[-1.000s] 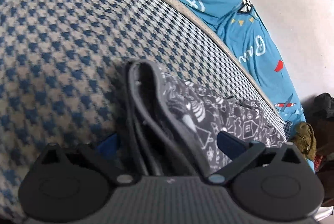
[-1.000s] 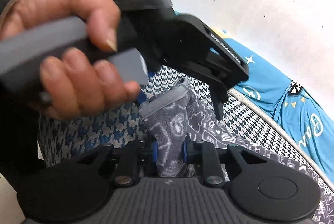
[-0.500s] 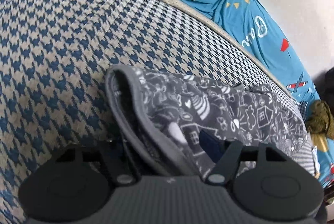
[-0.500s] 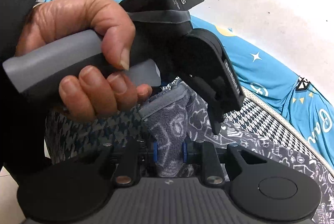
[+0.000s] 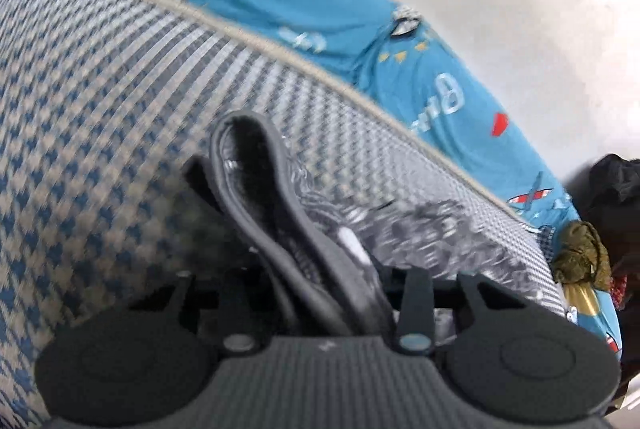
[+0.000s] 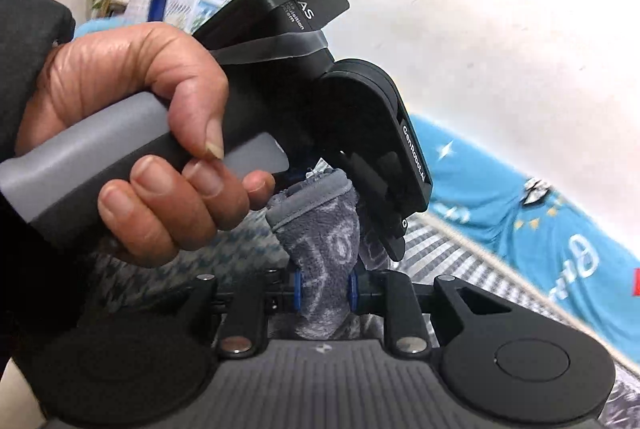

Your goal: Fold clothes

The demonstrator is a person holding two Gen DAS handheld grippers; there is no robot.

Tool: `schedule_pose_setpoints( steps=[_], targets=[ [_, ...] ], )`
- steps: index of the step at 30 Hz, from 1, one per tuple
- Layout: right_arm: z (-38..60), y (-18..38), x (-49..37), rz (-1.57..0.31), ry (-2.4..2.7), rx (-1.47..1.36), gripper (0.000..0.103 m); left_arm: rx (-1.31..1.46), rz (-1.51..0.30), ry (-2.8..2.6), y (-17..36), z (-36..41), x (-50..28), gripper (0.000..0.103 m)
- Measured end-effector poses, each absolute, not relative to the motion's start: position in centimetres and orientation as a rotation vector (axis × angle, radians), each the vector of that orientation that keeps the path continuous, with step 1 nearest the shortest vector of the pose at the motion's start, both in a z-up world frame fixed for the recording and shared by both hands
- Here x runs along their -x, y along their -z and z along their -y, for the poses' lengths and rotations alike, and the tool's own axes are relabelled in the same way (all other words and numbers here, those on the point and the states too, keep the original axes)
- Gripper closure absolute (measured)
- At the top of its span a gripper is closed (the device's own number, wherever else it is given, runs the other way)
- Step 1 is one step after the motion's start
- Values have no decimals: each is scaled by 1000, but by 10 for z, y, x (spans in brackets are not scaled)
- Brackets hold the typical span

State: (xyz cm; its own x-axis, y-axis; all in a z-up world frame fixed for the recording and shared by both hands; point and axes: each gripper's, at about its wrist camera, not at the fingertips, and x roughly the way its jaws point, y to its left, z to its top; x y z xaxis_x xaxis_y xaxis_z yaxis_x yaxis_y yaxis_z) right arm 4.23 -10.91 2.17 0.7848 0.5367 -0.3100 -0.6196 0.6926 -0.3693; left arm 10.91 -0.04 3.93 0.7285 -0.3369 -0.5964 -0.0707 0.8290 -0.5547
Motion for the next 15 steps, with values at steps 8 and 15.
schedule_pose_setpoints(
  steps=[8, 15],
  targets=[
    [179, -67, -47, -107, -518, 324, 82, 431, -697, 236, -111, 88, -131, 68],
    [246, -86, -59, -83, -365, 217, 83, 330, -713, 350, -150, 184, -169, 68]
  ],
)
